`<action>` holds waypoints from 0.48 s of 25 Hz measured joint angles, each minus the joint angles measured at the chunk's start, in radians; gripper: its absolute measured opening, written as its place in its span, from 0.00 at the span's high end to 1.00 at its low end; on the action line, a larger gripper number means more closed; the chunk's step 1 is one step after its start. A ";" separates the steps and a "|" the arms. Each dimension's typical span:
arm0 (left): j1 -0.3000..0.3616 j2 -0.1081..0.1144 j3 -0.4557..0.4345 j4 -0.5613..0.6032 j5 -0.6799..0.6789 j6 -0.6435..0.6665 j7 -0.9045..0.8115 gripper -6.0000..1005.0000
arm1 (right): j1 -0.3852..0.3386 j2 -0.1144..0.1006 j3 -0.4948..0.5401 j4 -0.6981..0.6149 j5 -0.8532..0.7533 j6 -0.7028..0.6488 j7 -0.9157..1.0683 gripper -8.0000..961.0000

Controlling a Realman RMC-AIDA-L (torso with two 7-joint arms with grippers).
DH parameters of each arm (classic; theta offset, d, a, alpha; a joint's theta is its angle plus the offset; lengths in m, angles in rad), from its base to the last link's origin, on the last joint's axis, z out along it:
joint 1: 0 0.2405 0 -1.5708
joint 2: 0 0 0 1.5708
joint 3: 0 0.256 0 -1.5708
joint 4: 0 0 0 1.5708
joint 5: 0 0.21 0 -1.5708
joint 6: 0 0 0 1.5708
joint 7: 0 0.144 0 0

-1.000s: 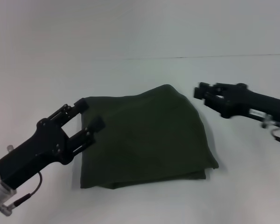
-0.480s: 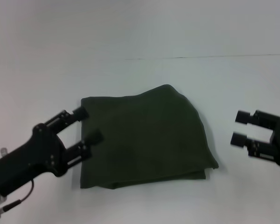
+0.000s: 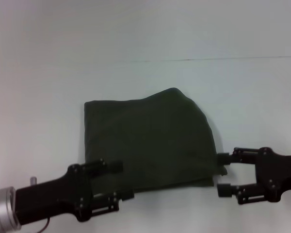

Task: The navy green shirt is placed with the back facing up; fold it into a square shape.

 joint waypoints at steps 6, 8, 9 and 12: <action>0.022 0.006 0.052 0.005 0.002 -0.010 -0.034 0.28 | 0.044 0.009 0.000 -0.002 -0.069 -0.009 0.011 0.07; 0.024 0.006 0.054 0.006 0.002 -0.010 -0.035 0.28 | 0.051 0.009 -0.001 -0.002 -0.074 -0.008 0.011 0.07; 0.024 0.006 0.055 0.006 0.003 -0.010 -0.039 0.28 | 0.054 0.009 -0.001 -0.002 -0.075 -0.008 0.012 0.07; 0.024 0.007 0.057 0.007 0.019 -0.010 -0.050 0.28 | 0.060 0.009 -0.003 -0.002 -0.076 -0.007 0.013 0.07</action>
